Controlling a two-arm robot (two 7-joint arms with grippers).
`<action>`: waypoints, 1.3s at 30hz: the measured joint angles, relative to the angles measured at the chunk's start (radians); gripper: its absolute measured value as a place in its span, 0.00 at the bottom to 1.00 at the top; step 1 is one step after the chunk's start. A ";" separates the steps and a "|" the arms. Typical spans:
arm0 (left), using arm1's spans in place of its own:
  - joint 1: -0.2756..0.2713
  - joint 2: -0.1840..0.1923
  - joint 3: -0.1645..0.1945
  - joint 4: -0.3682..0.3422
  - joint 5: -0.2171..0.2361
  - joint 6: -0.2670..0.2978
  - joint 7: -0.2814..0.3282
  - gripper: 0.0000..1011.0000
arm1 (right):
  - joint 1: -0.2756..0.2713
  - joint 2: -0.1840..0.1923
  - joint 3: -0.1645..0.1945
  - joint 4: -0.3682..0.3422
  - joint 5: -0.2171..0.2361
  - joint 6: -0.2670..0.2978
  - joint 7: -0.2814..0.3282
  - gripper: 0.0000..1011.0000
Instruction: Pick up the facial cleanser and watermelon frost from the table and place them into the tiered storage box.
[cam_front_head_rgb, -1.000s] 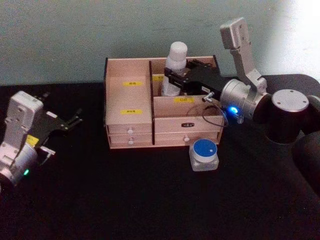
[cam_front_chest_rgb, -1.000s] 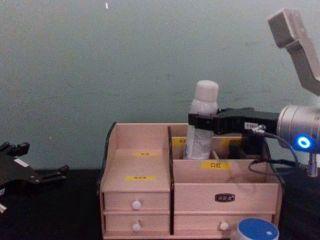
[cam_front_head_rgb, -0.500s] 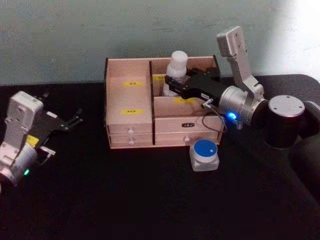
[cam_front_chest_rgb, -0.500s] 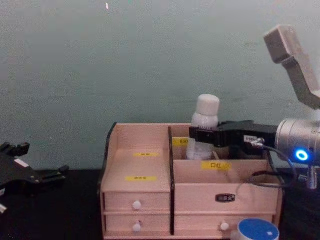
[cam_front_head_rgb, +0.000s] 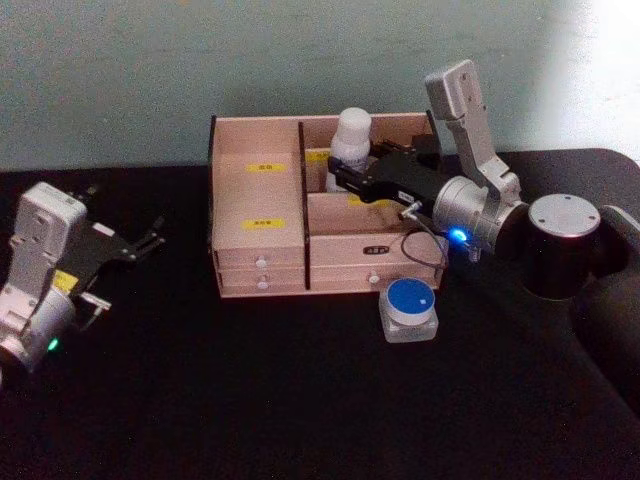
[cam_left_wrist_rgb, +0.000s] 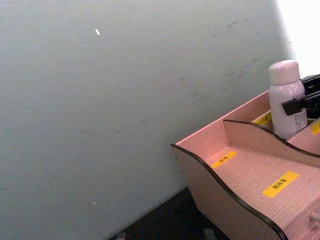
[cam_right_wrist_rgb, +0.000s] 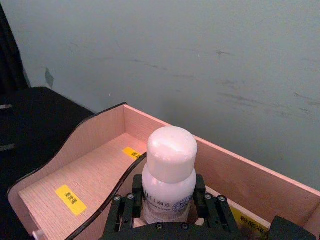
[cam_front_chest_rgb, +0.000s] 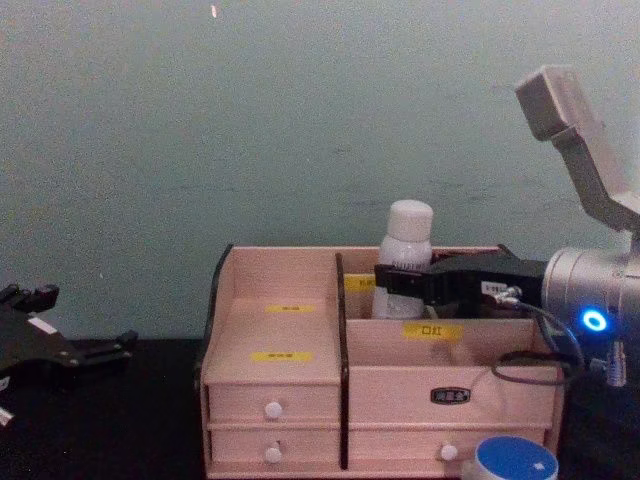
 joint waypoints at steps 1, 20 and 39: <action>0.000 0.000 0.000 0.000 0.000 0.000 0.000 0.99 | 0.000 0.000 0.000 0.000 0.000 0.000 0.000 0.59; 0.000 0.000 0.000 0.000 0.000 0.000 0.000 0.99 | 0.000 0.001 0.001 -0.002 0.005 0.001 0.000 0.88; 0.000 0.000 0.000 0.000 0.000 0.000 0.000 0.99 | -0.001 0.002 0.001 -0.003 0.006 0.002 0.000 0.99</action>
